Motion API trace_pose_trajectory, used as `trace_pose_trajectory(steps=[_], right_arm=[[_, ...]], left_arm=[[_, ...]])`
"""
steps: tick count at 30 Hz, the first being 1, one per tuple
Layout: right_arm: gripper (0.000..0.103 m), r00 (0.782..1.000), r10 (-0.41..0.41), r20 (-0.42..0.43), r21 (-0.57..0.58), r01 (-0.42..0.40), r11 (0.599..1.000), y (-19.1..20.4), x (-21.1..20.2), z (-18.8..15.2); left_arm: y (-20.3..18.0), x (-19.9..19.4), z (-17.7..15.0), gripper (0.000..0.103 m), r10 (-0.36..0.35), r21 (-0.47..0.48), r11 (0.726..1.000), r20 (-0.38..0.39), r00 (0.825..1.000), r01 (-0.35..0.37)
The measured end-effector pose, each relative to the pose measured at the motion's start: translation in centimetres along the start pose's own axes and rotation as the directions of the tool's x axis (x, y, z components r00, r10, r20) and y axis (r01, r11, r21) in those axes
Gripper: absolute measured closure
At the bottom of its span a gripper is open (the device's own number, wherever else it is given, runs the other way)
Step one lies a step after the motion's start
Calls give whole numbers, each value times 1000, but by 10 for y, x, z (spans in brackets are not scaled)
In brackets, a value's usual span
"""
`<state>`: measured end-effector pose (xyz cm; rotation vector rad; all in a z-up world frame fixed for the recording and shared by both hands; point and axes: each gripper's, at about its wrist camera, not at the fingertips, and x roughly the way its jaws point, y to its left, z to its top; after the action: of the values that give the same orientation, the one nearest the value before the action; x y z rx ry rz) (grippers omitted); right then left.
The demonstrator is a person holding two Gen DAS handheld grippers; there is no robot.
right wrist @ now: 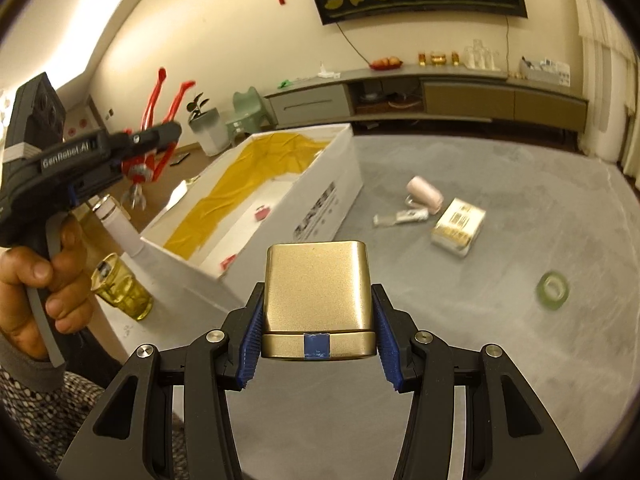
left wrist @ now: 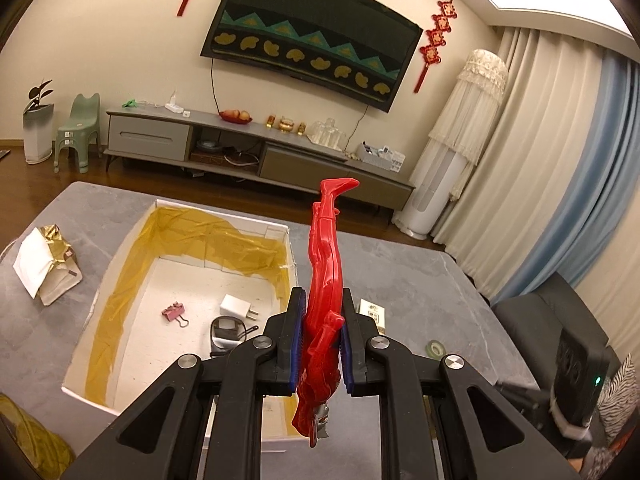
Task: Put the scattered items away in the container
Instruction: 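Carry the red figure and gold tin over the yellow-lined box with both tools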
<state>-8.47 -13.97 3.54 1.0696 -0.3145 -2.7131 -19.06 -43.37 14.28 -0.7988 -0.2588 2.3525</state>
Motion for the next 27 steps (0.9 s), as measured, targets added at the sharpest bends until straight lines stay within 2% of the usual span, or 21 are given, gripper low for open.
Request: trace_pose_trajectory(steps=[5, 11, 15, 17, 22, 27], right_arm=[[51, 1000, 10, 18, 19, -11, 1000, 18, -6, 1], [51, 999, 2, 42, -11, -2, 1000, 42, -13, 13], [51, 999, -18, 45, -44, 20, 999, 53, -10, 22], [51, 999, -23, 39, -47, 25, 999, 57, -6, 27], [51, 1000, -5, 21, -47, 6, 999, 68, 10, 44], [51, 1000, -2, 24, -73, 4, 997, 82, 19, 60]], left_arm=[[10, -12, 2, 87, -10, -20, 1000, 15, 1000, 10], [25, -22, 3, 87, -14, -42, 999, 43, 999, 16], [51, -10, -2, 87, -3, -97, 995, 16, 1000, 5], [62, -7, -2, 87, -22, -134, 991, 13, 1000, 24], [74, -9, -1, 87, -31, -148, 988, 28, 999, 34], [88, 1, -4, 87, -51, -167, 985, 8, 999, 51]])
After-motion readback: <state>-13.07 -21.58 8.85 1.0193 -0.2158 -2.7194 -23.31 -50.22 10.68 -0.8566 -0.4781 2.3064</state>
